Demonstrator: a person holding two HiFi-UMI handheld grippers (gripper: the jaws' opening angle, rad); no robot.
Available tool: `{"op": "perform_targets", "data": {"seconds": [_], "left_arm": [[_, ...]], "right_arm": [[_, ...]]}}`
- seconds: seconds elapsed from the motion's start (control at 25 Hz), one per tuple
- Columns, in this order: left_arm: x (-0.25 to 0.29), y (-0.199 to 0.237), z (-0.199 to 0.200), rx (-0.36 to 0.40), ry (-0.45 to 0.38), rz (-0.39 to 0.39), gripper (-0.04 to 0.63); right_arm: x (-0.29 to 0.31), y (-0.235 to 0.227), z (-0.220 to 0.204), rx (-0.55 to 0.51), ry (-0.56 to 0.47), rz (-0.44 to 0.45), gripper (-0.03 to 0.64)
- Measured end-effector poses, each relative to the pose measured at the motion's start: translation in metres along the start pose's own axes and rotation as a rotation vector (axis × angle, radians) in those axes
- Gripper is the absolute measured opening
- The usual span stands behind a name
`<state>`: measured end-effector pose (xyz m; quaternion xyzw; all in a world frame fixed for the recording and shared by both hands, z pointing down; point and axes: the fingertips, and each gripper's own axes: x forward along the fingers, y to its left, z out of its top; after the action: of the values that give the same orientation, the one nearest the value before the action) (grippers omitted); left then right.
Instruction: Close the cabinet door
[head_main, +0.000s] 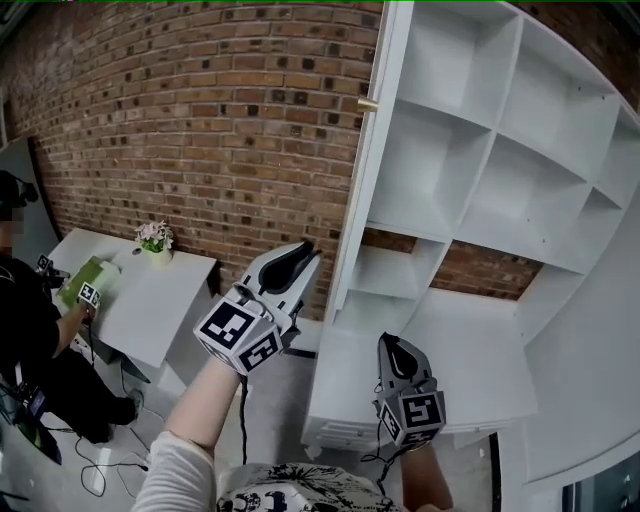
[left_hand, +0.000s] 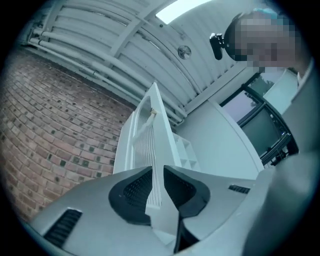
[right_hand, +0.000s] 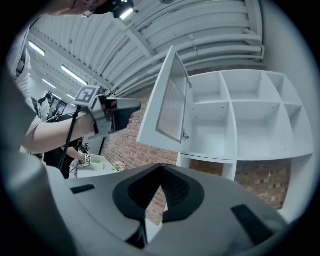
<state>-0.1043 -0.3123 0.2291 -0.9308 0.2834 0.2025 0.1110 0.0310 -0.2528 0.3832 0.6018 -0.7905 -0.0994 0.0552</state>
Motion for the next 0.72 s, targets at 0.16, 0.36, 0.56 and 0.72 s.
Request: {"op": "perform_targets", "data": {"seconds": [0.16,0.36,0.56,0.72], "left_arm": [[0.045,0.015,0.067,0.017,-0.095,-0.114,0.123],[0.089,0.022,0.119,0.04,-0.152,-0.183,0.189],[0.112,0.019,0.147,0.039,-0.169,-0.289,0.196],[0.125,0.019,0.157,0.005,-0.165,-0.378,0.196]], "right_arm": [[0.01,-0.008,0.004,-0.022,-0.002,-0.014,0.005],[0.015,-0.022,-0.012,-0.013,0.036,-0.053,0.005],[0.02,-0.032,-0.021,-0.043,0.064,-0.094,0.005],[0.023,-0.026,-0.024,-0.103,0.079,-0.096,0.006]]}}
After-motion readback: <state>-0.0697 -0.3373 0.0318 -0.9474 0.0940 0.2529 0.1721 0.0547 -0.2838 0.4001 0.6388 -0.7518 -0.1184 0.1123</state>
